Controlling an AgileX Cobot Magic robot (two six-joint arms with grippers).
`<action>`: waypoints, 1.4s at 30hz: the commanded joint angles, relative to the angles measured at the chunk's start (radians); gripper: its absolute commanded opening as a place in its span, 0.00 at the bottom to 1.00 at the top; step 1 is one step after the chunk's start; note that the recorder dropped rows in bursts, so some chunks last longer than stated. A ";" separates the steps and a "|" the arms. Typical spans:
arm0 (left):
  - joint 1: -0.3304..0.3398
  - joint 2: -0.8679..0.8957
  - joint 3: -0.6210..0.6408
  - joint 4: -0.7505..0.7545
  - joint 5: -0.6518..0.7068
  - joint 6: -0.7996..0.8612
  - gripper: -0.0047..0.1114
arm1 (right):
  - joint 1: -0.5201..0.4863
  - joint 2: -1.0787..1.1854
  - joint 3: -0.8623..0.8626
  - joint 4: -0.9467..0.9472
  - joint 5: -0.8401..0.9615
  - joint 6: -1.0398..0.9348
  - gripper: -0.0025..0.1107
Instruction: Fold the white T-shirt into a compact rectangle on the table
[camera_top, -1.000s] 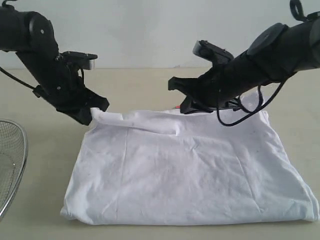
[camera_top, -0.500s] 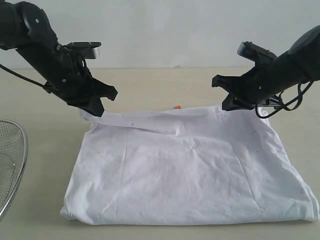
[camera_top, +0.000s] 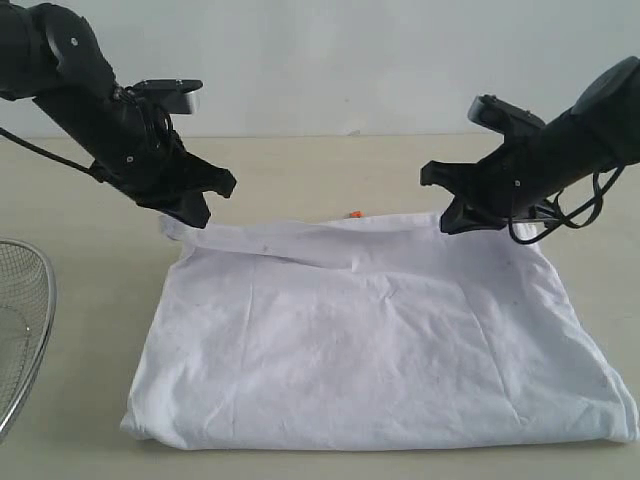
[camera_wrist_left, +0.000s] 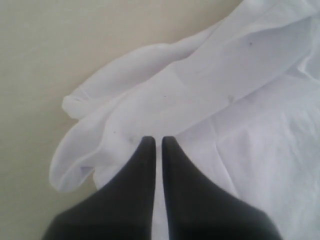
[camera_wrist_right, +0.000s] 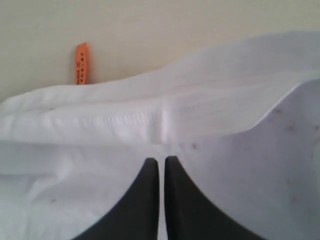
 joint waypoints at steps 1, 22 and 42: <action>0.000 -0.008 -0.002 -0.010 -0.010 0.008 0.08 | -0.006 0.004 -0.002 -0.052 0.059 0.016 0.02; 0.000 -0.008 -0.002 -0.010 0.019 0.008 0.08 | -0.006 0.061 -0.104 0.000 -0.297 0.152 0.02; 0.000 -0.008 -0.002 -0.010 0.013 0.018 0.08 | -0.016 0.016 -0.067 -0.258 -0.012 0.234 0.02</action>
